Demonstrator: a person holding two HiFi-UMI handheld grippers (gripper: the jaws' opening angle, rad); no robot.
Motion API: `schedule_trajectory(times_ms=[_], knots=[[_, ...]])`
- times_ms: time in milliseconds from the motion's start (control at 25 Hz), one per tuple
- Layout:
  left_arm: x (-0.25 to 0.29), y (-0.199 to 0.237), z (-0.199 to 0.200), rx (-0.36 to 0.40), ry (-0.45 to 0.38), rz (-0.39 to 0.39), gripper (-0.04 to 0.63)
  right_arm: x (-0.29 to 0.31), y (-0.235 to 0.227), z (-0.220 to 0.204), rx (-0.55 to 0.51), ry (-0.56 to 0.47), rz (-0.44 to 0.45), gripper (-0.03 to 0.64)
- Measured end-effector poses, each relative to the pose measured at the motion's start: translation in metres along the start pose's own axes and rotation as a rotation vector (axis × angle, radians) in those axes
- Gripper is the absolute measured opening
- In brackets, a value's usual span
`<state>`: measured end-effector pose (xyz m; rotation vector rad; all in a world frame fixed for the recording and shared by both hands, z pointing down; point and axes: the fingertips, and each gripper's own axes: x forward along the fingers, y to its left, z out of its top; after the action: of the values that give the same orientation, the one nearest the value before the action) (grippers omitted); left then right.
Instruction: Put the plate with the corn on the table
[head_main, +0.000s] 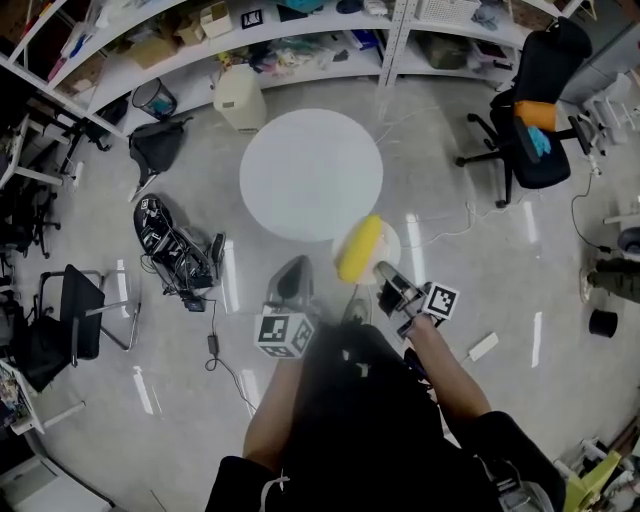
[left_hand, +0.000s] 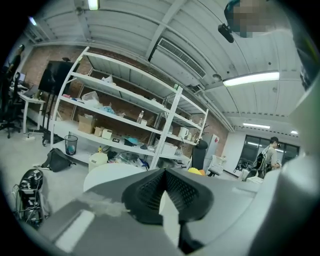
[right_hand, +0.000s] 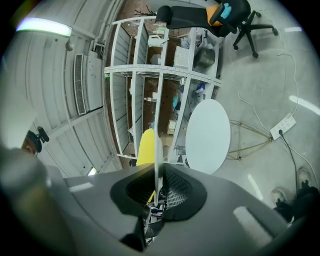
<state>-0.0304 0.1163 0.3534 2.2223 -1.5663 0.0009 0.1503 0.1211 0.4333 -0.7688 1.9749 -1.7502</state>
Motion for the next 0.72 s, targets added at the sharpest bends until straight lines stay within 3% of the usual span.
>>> schedule_trajectory(times_ms=[360,720], knots=[[0.022,0.029,-0.024,-0.006,0.021,0.017,0.003,0.021,-0.027,0.007,-0.018,0.018,-0.007,0.04],[0.055,0.05,-0.033,-0.018,0.048,-0.017,0.003,0.035,-0.06,0.012,-0.002,-0.016,-0.035,0.04]])
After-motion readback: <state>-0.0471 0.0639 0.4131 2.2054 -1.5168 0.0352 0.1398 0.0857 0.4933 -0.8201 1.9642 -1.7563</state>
